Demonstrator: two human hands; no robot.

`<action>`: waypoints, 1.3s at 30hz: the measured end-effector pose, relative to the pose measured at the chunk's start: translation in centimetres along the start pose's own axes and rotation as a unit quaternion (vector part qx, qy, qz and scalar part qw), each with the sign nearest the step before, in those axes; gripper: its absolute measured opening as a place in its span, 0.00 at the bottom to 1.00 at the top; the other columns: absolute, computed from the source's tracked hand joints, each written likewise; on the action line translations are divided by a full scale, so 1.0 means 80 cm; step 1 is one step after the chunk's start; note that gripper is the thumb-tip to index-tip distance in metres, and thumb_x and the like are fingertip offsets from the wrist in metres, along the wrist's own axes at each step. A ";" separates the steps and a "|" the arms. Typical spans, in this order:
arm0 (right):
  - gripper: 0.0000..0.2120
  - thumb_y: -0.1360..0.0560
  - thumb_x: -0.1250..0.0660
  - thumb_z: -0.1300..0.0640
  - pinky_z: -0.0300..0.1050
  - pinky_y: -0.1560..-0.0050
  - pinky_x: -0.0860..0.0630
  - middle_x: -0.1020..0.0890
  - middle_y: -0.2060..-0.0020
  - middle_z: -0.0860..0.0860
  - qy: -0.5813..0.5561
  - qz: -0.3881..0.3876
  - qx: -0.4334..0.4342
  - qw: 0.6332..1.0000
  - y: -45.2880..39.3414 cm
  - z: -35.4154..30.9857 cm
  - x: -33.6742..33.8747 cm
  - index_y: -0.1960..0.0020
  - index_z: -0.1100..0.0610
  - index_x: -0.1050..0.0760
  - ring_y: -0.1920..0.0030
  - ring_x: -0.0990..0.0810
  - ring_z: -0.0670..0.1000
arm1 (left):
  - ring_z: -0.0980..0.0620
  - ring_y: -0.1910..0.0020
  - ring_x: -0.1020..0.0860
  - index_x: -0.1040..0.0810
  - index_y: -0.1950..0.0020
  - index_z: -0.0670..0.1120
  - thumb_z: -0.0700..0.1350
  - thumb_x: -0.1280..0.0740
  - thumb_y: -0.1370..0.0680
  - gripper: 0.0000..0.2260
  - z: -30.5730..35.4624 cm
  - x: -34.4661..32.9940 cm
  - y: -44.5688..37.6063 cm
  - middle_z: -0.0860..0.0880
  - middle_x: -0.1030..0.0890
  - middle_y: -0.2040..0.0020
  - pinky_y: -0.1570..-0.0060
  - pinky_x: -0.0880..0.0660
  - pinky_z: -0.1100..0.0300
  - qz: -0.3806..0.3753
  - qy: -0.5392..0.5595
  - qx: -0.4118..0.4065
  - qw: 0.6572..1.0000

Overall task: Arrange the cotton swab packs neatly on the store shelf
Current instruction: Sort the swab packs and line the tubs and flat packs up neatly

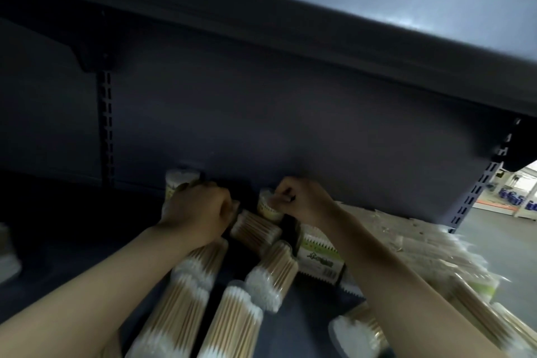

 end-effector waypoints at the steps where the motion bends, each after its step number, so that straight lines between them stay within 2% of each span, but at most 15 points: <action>1: 0.09 0.29 0.29 0.53 0.40 0.55 0.29 0.21 0.57 0.51 -0.002 0.004 0.004 1.000 0.002 -0.002 0.001 0.62 0.53 0.28 0.53 0.22 0.49 | 0.52 0.47 0.27 0.23 0.50 0.52 0.49 0.42 0.22 0.09 -0.002 0.001 0.000 0.52 0.23 0.46 0.53 0.34 0.61 0.001 -0.002 0.002 1.000; 3: 0.12 0.29 0.29 0.53 0.43 0.54 0.27 0.20 0.57 0.51 0.001 0.010 0.015 1.000 0.005 -0.008 0.001 0.65 0.50 0.32 0.53 0.21 0.50 | 0.51 0.46 0.27 0.23 0.48 0.52 0.49 0.41 0.22 0.09 -0.002 0.002 0.000 0.52 0.23 0.45 0.51 0.33 0.59 0.005 -0.008 0.003 1.000; 5: 0.10 0.29 0.29 0.54 0.46 0.51 0.25 0.19 0.55 0.53 0.005 0.014 0.027 1.000 0.006 -0.012 0.001 0.63 0.53 0.29 0.52 0.21 0.51 | 0.51 0.46 0.27 0.23 0.48 0.52 0.49 0.42 0.22 0.10 0.000 0.002 0.000 0.52 0.23 0.45 0.50 0.33 0.59 0.008 -0.007 0.001 1.000; 7: 0.07 0.29 0.29 0.54 0.48 0.49 0.24 0.18 0.53 0.53 0.005 0.011 0.039 0.999 0.007 -0.013 0.000 0.58 0.55 0.25 0.50 0.21 0.52 | 0.51 0.45 0.27 0.23 0.48 0.52 0.51 0.43 0.22 0.11 0.001 0.000 0.001 0.52 0.23 0.45 0.50 0.33 0.59 0.005 -0.003 0.002 1.000; 11: 0.13 0.29 0.30 0.55 0.43 0.48 0.27 0.19 0.48 0.53 0.000 0.032 0.047 0.998 0.008 -0.014 0.004 0.46 0.59 0.23 0.46 0.22 0.51 | 0.50 0.42 0.28 0.23 0.48 0.53 0.51 0.44 0.22 0.11 0.006 -0.001 0.003 0.53 0.24 0.45 0.47 0.30 0.57 0.004 0.012 0.010 1.000; 14: 0.11 0.29 0.30 0.57 0.37 0.53 0.29 0.18 0.52 0.51 -0.026 0.083 0.036 0.996 0.008 -0.012 0.020 0.48 0.57 0.21 0.50 0.22 0.48 | 0.51 0.40 0.30 0.23 0.45 0.53 0.49 0.43 0.21 0.10 0.017 0.002 0.002 0.53 0.25 0.42 0.49 0.35 0.60 0.024 -0.001 -0.011 1.000; 17: 0.11 0.29 0.30 0.56 0.30 0.59 0.32 0.18 0.55 0.50 -0.071 0.123 0.026 0.989 0.009 -0.010 0.040 0.48 0.57 0.21 0.53 0.22 0.45 | 0.51 0.41 0.28 0.23 0.45 0.52 0.52 0.43 0.21 0.11 0.020 -0.003 -0.001 0.52 0.24 0.42 0.48 0.33 0.60 0.023 -0.003 -0.014 1.000; 18: 0.11 0.28 0.30 0.55 0.30 0.58 0.30 0.18 0.56 0.51 -0.095 0.129 0.024 0.987 0.009 -0.010 0.046 0.48 0.57 0.21 0.54 0.22 0.46 | 0.51 0.42 0.27 0.23 0.45 0.51 0.54 0.43 0.21 0.12 0.021 -0.005 -0.003 0.52 0.23 0.43 0.48 0.32 0.60 0.022 -0.006 -0.013 1.000; 21: 0.09 0.28 0.30 0.58 0.41 0.50 0.24 0.18 0.57 0.54 -0.158 0.128 0.030 0.979 0.010 -0.011 0.056 0.49 0.58 0.21 0.54 0.20 0.49 | 0.51 0.46 0.25 0.24 0.49 0.51 0.61 0.42 0.23 0.16 0.025 -0.014 -0.005 0.52 0.22 0.48 0.48 0.30 0.57 0.010 0.001 -0.019 1.000; 25: 0.08 0.28 0.31 0.60 0.34 0.54 0.25 0.18 0.55 0.50 -0.194 0.107 0.039 0.974 0.014 -0.017 0.058 0.49 0.56 0.21 0.55 0.20 0.47 | 0.52 0.50 0.25 0.26 0.50 0.52 0.67 0.43 0.27 0.21 0.037 -0.014 -0.002 0.54 0.24 0.54 0.50 0.30 0.56 -0.005 0.048 -0.026 0.999; 27: 0.06 0.27 0.31 0.59 0.35 0.53 0.24 0.18 0.56 0.49 -0.197 0.099 0.036 0.975 0.015 -0.019 0.056 0.51 0.54 0.21 0.55 0.20 0.46 | 0.53 0.53 0.25 0.26 0.51 0.52 0.67 0.42 0.27 0.20 0.043 -0.010 0.000 0.56 0.26 0.59 0.53 0.31 0.57 0.002 0.080 -0.026 0.996; 30: 0.03 0.27 0.31 0.58 0.37 0.52 0.24 0.18 0.59 0.46 -0.187 0.095 0.034 0.977 0.015 -0.022 0.055 0.54 0.52 0.21 0.56 0.20 0.44 | 0.55 0.61 0.27 0.31 0.59 0.53 0.65 0.40 0.27 0.15 0.048 -0.006 0.002 0.59 0.31 0.67 0.58 0.33 0.59 0.005 0.120 -0.025 0.992; 32: 0.03 0.27 0.32 0.58 0.38 0.52 0.24 0.18 0.60 0.46 -0.181 0.101 0.034 0.978 0.014 -0.023 0.056 0.55 0.52 0.21 0.57 0.20 0.44 | 0.57 0.64 0.29 0.31 0.60 0.53 0.64 0.39 0.27 0.15 0.047 -0.006 0.004 0.59 0.32 0.68 0.61 0.35 0.60 0.001 0.137 -0.019 0.990; 36: 0.03 0.27 0.32 0.59 0.40 0.52 0.24 0.19 0.61 0.45 -0.186 0.094 0.036 0.977 0.013 -0.026 0.053 0.55 0.54 0.21 0.57 0.20 0.45 | 0.58 0.61 0.27 0.26 0.54 0.51 0.65 0.39 0.27 0.18 0.044 -0.006 0.007 0.59 0.30 0.66 0.56 0.31 0.60 -0.008 0.146 -0.004 0.989; 39: 0.04 0.26 0.33 0.61 0.38 0.53 0.25 0.20 0.62 0.43 -0.189 0.085 0.042 0.977 0.012 -0.028 0.051 0.54 0.56 0.20 0.58 0.21 0.42 | 0.58 0.61 0.28 0.28 0.57 0.52 0.66 0.39 0.28 0.17 0.044 -0.006 0.009 0.59 0.30 0.67 0.55 0.31 0.60 -0.016 0.143 0.003 0.990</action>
Point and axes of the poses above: each hand's wrist, its own y-axis away from the middle knuckle, its own x-axis out of the back of the hand, z = x × y, the point moved 7 cm from there along -y, towards the middle knuckle
